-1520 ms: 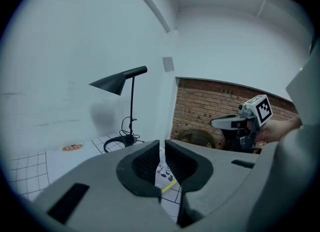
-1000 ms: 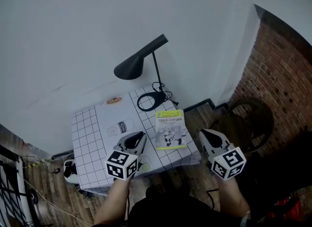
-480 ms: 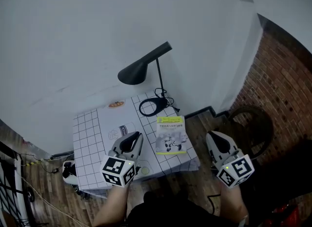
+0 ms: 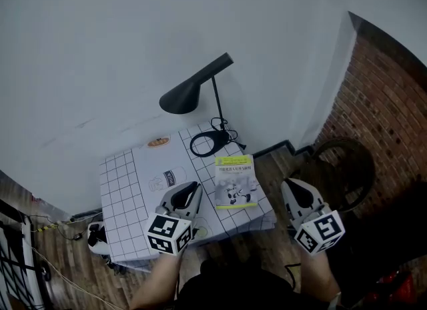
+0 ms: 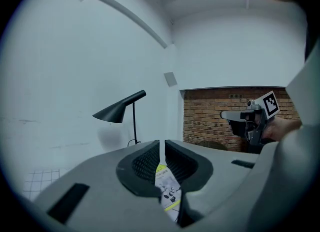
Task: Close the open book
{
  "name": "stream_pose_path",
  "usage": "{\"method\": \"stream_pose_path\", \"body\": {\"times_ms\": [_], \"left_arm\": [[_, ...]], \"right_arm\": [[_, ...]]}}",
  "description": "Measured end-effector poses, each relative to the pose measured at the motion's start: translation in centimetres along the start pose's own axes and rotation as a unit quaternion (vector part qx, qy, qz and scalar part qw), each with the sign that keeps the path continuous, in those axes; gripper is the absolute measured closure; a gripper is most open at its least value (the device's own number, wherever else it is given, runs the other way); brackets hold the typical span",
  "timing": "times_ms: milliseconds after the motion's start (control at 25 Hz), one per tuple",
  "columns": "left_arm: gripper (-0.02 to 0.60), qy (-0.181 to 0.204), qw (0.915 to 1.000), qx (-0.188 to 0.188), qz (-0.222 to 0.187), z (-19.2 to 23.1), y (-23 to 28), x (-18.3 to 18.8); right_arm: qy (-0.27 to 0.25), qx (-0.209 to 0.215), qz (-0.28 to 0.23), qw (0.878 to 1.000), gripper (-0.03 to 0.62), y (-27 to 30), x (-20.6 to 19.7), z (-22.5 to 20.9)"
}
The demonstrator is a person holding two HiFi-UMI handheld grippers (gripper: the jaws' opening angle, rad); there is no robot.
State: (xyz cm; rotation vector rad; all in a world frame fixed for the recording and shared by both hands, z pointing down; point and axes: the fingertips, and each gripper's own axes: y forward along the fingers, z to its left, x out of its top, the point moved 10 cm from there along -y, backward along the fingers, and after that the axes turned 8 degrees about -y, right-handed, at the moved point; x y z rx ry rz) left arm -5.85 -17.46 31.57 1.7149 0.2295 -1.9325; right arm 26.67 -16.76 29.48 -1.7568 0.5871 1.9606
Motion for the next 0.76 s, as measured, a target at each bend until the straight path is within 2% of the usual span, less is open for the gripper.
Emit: {"method": "stream_pose_path", "body": {"times_ms": [240,760], "left_arm": [[0.541,-0.011,0.9998,-0.004,0.018,0.8,0.3,-0.3],[0.541,-0.009,0.9998,0.002,0.017,1.2,-0.2,-0.3]], "right_arm": [[0.003,0.001,-0.002,1.0,0.591,0.5,0.3,-0.2],[0.016,0.012,-0.006,1.0,0.591,1.0,0.7,0.0]]}}
